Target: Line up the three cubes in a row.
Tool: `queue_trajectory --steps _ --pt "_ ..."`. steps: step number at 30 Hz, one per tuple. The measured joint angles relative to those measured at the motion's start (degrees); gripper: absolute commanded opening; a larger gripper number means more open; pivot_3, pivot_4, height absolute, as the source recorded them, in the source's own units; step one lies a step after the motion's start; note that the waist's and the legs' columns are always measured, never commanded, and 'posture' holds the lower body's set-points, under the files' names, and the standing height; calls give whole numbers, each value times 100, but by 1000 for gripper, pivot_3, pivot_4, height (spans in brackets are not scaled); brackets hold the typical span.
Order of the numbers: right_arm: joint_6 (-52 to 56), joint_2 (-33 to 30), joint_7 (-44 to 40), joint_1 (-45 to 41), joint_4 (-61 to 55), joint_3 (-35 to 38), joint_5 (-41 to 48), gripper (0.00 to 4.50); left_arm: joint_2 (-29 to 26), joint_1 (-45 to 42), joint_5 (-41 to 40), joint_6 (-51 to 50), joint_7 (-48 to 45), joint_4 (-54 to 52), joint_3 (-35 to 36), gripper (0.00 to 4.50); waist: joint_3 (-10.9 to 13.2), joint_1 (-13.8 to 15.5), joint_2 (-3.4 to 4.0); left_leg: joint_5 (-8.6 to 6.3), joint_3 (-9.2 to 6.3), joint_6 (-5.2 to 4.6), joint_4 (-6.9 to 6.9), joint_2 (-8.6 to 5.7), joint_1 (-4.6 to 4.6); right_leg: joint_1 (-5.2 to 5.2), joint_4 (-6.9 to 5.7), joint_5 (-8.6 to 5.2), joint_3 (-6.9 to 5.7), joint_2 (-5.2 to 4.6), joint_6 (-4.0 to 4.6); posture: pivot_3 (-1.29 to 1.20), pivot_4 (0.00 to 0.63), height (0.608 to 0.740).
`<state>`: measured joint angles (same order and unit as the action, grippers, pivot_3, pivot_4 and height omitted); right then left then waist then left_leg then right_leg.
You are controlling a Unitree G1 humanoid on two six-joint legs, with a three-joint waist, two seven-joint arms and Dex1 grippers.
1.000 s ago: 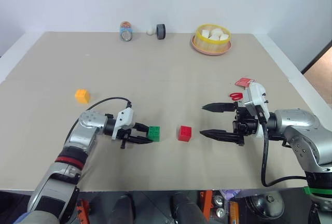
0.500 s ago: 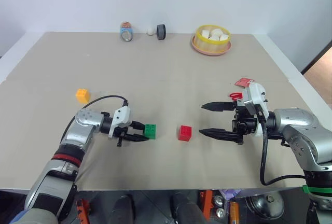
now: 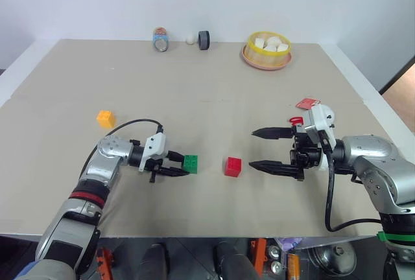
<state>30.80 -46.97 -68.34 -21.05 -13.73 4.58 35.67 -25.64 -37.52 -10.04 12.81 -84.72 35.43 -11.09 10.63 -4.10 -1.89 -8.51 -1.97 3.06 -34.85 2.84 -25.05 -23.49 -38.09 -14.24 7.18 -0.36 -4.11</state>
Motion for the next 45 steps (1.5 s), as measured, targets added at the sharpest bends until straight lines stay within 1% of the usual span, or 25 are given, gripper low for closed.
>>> queue_trajectory --steps 11,13,14,18,19,20,25,29,32,34,35,36,37,39,41,43,45 --pt "-14 39 -4 -16 50 -29 -17 4500 34 -18 111 127 66 1 -20 1245 0 3 1 0 0 0 -7 0 1 4 0 2 0 -1 -2 0 150 740" --pt "-16 41 -5 -18 57 -30 -28 4500 34 -18 112 132 75 0 -20 2258 0 3 1 0 0 0 -7 0 1 4 0 2 0 -1 -2 0 150 740" --pt "-17 44 -5 -23 63 -31 -41 4500 32 -18 112 132 106 0 -14 2660 -1 3 1 0 0 0 -7 0 1 4 0 2 0 -1 -2 0 150 740" --pt "-42 74 -4 -40 129 -53 -58 4500 35 -47 102 -7 209 0 25 3985 -1 -3 1 -1 0 0 -6 0 1 3 0 1 0 0 -6 0 150 740" --pt "-58 89 -3 -52 158 -63 -71 4500 39 -64 101 -36 236 1 40 4371 -1 -4 1 -2 0 0 -4 0 1 3 0 6 0 0 -20 0 150 740" --pt "-63 96 -3 -65 167 -68 -93 4500 45 -71 102 -37 261 1 41 4473 -1 -4 1 -2 0 0 -2 0 1 2 0 8 0 0 -25 0 150 740" --pt "-76 124 -3 -162 171 -69 -116 4500 55 -20 48 -181 288 -105 56 4473 0 -4 1 -4 -1 -2 3 0 0 1 0 5 -2 0 -26 0 150 740" --pt "-84 143 -5 -190 219 -75 -122 4500 -79 279 -229 -575 160 -667 87 4473 0 -9 1 -4 -1 -2 3 2 0 -1 0 6 -2 1 -25 0 150 740" --pt "-101 143 -23 -208 290 -83 -132 4500 -559 647 -532 -1081 37 -1382 233 4473 0 -49 2 -4 0 -2 6 9 4 -5 -3 8 -2 6 -18 0 150 740" --pt "-110 140 -46 -238 357 -101 -160 4500 -1007 921 -726 -1399 -50 -1794 428 4473 0 -56 2 -4 0 -2 9 12 9 -4 -4 1 -5 8 0 0 150 740" --pt "-115 141 -57 -260 385 -114 -165 4500 -1127 1017 -779 -1460 -56 -1890 500 4473 0 -57 2 -4 0 -2 10 13 10 -4 -6 -7 -5 8 14 0 150 740" --pt "-123 139 -72 -313 427 -155 -174 4500 -1333 1224 -837 -1562 -34 -2038 655 4473 1 -60 3 -4 3 -2 10 14 12 -4 -6 -8 -4 7 16 0 150 740" --pt "-129 139 -85 -330 448 -157 -179 4500 -1412 1305 -862 -1593 -7 -2058 732 4473 1 -53 3 -4 3 -2 10 13 12 -3 -5 -8 -5 6 16 0 150 740" --pt "-200 235 -64 -565 592 -239 -254 4500 -1567 1650 -921 -1750 335 -2246 1074 4473 1 -47 3 -4 5 -2 8 13 10 -3 -5 -8 -5 3 16 0 150 740" --pt "-250 399 55 -764 651 -271 -336 4500 -1574 1889 -919 -1849 749 -2417 1333 4473 1 -49 3 -4 8 -1 8 14 10 -4 -5 -7 -5 2 16 0 150 740" --pt "-304 775 303 -1078 696 -412 -434 4500 -1472 2330 -895 -2150 1668 -2920 1711 4473 1 -67 3 -4 14 -1 9 21 12 -6 -6 -5 -6 2 19 0 150 740" --pt "-305 1104 464 -1231 733 -577 -479 4500 -1208 2730 -900 -2515 2511 -3526 1998 4473 1 -47 2 -4 12 -1 11 24 9 -6 -6 -7 -11 5 16 0 150 740"
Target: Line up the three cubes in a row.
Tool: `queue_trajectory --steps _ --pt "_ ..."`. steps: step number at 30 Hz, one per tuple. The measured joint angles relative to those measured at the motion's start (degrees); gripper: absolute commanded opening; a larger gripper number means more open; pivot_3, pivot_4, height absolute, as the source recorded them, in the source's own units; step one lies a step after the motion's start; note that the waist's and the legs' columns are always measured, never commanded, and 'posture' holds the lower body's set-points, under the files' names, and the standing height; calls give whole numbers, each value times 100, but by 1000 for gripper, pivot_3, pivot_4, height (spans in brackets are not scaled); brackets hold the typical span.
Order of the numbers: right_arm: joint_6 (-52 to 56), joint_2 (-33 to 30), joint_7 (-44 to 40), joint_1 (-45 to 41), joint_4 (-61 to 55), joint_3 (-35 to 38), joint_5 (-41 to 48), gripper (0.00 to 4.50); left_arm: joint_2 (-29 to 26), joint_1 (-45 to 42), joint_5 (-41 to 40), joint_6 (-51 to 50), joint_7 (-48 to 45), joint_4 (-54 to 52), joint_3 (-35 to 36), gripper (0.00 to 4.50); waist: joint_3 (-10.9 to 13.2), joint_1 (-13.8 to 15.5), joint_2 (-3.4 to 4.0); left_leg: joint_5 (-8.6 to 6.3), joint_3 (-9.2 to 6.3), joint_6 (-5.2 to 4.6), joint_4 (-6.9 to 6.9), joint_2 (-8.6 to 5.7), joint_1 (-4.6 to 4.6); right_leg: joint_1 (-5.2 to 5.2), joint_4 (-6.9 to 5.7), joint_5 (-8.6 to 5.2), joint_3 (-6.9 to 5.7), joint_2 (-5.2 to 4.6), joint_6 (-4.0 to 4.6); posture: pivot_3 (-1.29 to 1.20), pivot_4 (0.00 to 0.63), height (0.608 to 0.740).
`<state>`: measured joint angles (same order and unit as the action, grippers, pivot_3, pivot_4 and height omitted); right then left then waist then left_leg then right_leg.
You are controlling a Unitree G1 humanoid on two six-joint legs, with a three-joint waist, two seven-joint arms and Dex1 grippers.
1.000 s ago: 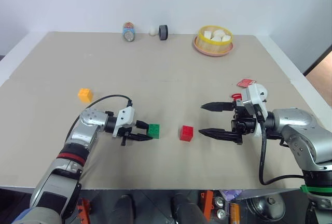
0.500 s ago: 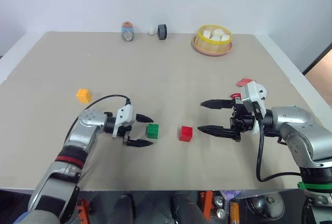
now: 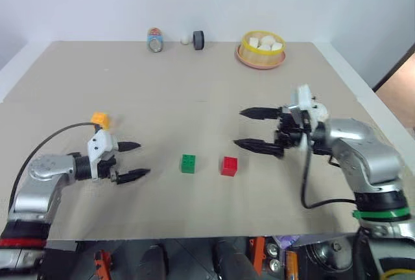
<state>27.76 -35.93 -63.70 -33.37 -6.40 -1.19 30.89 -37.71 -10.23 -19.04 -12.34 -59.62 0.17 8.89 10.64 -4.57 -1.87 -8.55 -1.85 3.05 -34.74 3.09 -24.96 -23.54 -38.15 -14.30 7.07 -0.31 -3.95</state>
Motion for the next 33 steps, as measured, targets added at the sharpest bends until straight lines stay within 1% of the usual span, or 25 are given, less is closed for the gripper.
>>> queue_trajectory --steps 1,3,4,5,9,13,15,17,20,23,26,31,33 --pt "0 49 22 -15 2 -47 -18 4500 66 70 -1 -72 169 -114 23 4473 0 8 0 0 0 0 1 -1 -1 0 0 0 0 0 -2 0 150 740" --pt "-68 299 75 -114 86 -292 -174 4500 390 440 53 -446 1010 -675 165 4473 0 31 0 -1 -2 2 1 -3 -5 0 0 4 -3 -3 -21 0 150 740" --pt "-86 344 93 -124 112 -349 -205 4500 457 497 73 -522 1176 -780 164 4473 0 43 -1 -1 -2 2 1 -4 -6 0 0 5 -4 -3 -21 0 150 740" --pt "-138 511 116 -182 198 -453 -281 4500 672 714 155 -826 1739 -1149 255 4473 0 40 -2 -1 -2 2 0 -3 -8 -1 1 5 -4 -3 -21 0 150 740" --pt "-249 785 126 -395 421 -576 -376 4500 1205 1162 289 -1632 2952 -1945 311 4473 0 38 -2 -1 -4 3 0 -4 -6 0 0 8 -9 -3 -20 0 150 740" --pt "-317 958 129 -631 562 -578 -431 4500 1389 1127 564 -2068 3806 -2135 329 4473 -1 34 -2 3 -9 5 0 -3 12 10 0 9 -12 2 11 0 150 740" --pt "-323 1000 124 -696 565 -589 -432 4500 1404 1037 634 -2165 4004 -2116 336 4473 -1 29 -2 4 -9 7 0 -3 17 12 0 14 -11 2 13 0 150 740" --pt "-336 1070 103 -835 577 -608 -431 4500 1410 715 742 -2326 4378 -1843 501 4473 -1 25 -4 5 -10 6 0 -4 21 11 0 23 -12 5 16 0 150 740" --pt "-376 1075 92 -871 590 -608 -437 4500 1363 378 794 -2415 4676 -1448 781 4473 -2 23 -5 7 -11 8 0 -5 25 14 0 24 -11 4 16 0 150 740" --pt "-391 1077 95 -871 610 -609 -477 4500 1196 56 879 -2415 4763 -988 844 4473 -2 26 -5 7 -10 10 1 -6 17 11 0 17 -11 2 11 0 150 740" --pt "-418 1075 111 -864 607 -608 -516 4500 1168 -141 908 -2386 4781 -735 831 4473 -2 30 -5 5 -11 13 11 -7 14 9 1 18 -11 2 -12 0 150 740" --pt "-422 1077 165 -751 584 -605 -528 4500 1096 -560 969 -2196 4647 -188 706 4473 -2 43 -6 6 -20 13 18 -9 13 10 1 15 -17 2 -12 0 150 740" --pt "-417 1073 205 -722 531 -587 -523 4500 1087 -838 995 -2072 4537 193 632 4473 -2 53 -6 7 -21 15 17 -10 14 12 1 17 -20 1 -13 0 150 740"
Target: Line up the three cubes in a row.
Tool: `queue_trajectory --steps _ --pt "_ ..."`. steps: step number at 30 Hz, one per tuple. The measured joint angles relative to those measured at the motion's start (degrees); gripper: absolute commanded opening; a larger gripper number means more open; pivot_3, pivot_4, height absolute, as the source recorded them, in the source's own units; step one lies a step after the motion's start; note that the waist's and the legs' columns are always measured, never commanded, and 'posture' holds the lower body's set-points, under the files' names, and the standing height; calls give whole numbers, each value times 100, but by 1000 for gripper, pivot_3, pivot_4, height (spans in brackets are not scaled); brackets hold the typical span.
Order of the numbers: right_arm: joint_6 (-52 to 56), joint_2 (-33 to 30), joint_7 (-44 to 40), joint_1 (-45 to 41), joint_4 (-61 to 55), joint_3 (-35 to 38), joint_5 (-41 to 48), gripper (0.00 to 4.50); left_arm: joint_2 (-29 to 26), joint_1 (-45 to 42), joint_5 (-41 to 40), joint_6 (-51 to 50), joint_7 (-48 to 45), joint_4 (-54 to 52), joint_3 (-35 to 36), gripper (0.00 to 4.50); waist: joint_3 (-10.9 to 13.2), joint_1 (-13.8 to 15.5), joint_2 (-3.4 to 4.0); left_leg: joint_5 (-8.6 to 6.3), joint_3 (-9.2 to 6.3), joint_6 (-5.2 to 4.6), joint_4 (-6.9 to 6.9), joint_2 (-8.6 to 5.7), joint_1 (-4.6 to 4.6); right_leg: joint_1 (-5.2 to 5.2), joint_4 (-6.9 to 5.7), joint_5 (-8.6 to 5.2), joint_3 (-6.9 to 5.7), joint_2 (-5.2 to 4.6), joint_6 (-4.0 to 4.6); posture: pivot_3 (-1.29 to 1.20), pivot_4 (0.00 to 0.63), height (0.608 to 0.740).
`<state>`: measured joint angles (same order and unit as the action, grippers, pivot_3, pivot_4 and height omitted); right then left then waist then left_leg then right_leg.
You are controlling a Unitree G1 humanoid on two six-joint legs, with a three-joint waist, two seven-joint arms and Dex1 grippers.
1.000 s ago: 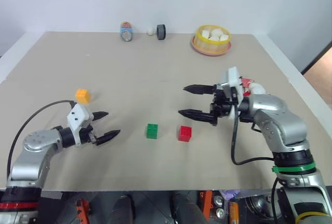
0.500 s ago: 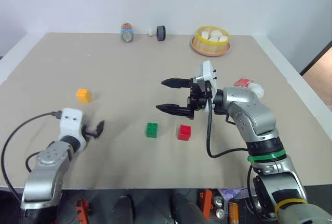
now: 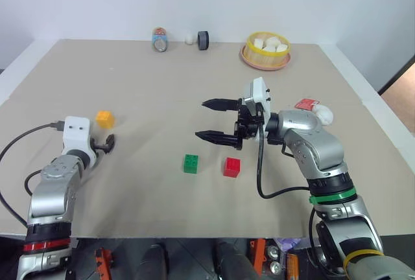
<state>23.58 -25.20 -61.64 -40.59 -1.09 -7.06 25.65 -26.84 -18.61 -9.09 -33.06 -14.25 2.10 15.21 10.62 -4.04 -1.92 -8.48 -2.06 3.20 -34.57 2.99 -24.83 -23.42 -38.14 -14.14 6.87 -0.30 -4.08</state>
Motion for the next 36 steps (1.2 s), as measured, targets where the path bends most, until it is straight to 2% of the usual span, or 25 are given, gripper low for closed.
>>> queue_trajectory --steps 9,13,16,21,23,31,34,36 --pt "69 -33 95 105 -230 31 30 4500 -67 -1043 92 417 -285 1393 -364 4473 0 13 0 16 -8 24 0 1 -5 0 0 7 -13 -2 -4 0 150 740" --pt "99 -74 141 163 -254 36 34 4500 -71 -1251 144 639 -371 1778 -426 4473 0 17 0 17 -9 25 0 1 -8 0 0 7 -15 -3 -5 0 150 740" --pt "99 -83 182 163 -273 42 35 4500 -66 -1296 146 791 -417 1919 -465 3685 0 18 0 20 -11 28 0 1 -7 1 0 9 -16 -3 -5 0 150 740" --pt "99 -121 212 163 -275 59 35 4500 11 -1297 103 829 -510 1925 -527 1960 0 11 0 22 -11 30 0 1 -5 0 0 13 -16 -3 -3 0 150 740" --pt "99 -126 220 163 -275 66 35 4500 27 -1296 89 818 -505 1919 -532 1416 0 3 0 23 -11 29 1 3 -4 0 -1 14 -16 -1 -1 0 150 740" --pt "74 -141 218 163 -258 69 27 4500 -27 -1277 237 795 -521 1777 -695 1357 0 -10 0 24 -12 29 1 2 -8 -1 0 14 -16 -2 -3 0 150 740" --pt "41 -142 205 162 -220 70 6 4500 -85 -1224 287 996 -863 1608 -964 1357 0 -7 0 24 -12 31 1 0 -22 -9 2 10 -16 -4 -6 0 150 740" --pt "41 -156 175 163 -216 69 3 4500 -101 -1128 184 1287 -1406 1315 -1163 1357 0 -9 0 24 -11 33 4 0 -33 -17 5 9 -16 -6 -6 0 150 740"
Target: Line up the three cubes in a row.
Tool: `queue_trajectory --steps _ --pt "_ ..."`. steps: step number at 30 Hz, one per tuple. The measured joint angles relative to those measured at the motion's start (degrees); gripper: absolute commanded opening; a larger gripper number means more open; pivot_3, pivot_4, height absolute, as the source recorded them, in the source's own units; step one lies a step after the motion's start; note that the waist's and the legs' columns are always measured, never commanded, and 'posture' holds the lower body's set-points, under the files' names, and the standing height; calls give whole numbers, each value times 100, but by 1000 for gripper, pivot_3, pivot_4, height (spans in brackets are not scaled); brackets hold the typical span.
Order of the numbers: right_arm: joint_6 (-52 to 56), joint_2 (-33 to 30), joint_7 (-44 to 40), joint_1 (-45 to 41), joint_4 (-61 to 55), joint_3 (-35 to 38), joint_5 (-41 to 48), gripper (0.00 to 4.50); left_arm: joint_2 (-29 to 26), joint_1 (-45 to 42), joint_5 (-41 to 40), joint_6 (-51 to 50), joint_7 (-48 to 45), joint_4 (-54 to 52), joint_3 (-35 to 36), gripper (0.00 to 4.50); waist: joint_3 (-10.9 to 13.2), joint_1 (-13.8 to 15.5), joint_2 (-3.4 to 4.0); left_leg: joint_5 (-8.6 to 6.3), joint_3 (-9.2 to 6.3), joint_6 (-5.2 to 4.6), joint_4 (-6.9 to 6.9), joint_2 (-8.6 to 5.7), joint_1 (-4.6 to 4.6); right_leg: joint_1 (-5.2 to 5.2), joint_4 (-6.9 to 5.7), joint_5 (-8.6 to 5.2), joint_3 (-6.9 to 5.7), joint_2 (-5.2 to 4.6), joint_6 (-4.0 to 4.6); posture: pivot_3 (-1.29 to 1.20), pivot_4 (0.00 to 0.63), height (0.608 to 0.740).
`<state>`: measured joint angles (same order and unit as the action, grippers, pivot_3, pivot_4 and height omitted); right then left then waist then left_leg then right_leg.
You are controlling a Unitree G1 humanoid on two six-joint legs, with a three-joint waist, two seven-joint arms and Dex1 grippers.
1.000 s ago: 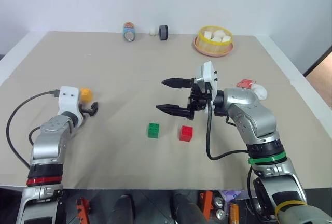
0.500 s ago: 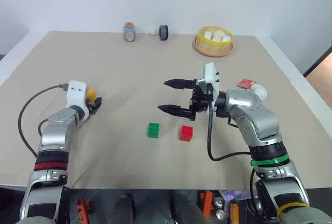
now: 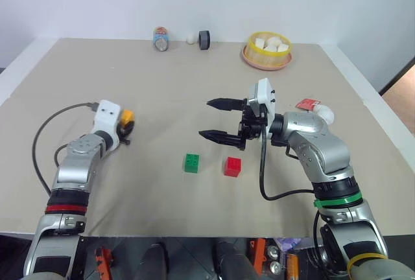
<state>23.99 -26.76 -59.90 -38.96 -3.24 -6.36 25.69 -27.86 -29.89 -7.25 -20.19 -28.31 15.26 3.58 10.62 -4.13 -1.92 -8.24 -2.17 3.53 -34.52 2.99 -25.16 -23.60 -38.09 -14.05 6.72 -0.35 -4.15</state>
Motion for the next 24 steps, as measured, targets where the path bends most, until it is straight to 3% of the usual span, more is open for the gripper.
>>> queue_trajectory --steps 8,14,24 --pt "147 -754 -503 218 -174 185 215 4500 -639 680 -710 916 -2605 -810 -449 1357 1 -7 1 -3 1 0 31 3 -1 -17 -2 -25 -1 1 17 0 150 740" --pt "275 -1030 -556 382 -407 425 347 4500 -1214 979 -793 1667 -4302 -522 -855 1357 1 -15 4 -4 4 -2 29 6 2 -21 -6 -36 -3 1 48 0 150 740" --pt "581 -1327 -496 708 -893 559 609 4500 -978 133 -781 2402 -5253 939 -986 1357 1 -5 3 -3 8 -3 11 6 -3 -19 -6 -31 -3 -1 44 0 150 740"
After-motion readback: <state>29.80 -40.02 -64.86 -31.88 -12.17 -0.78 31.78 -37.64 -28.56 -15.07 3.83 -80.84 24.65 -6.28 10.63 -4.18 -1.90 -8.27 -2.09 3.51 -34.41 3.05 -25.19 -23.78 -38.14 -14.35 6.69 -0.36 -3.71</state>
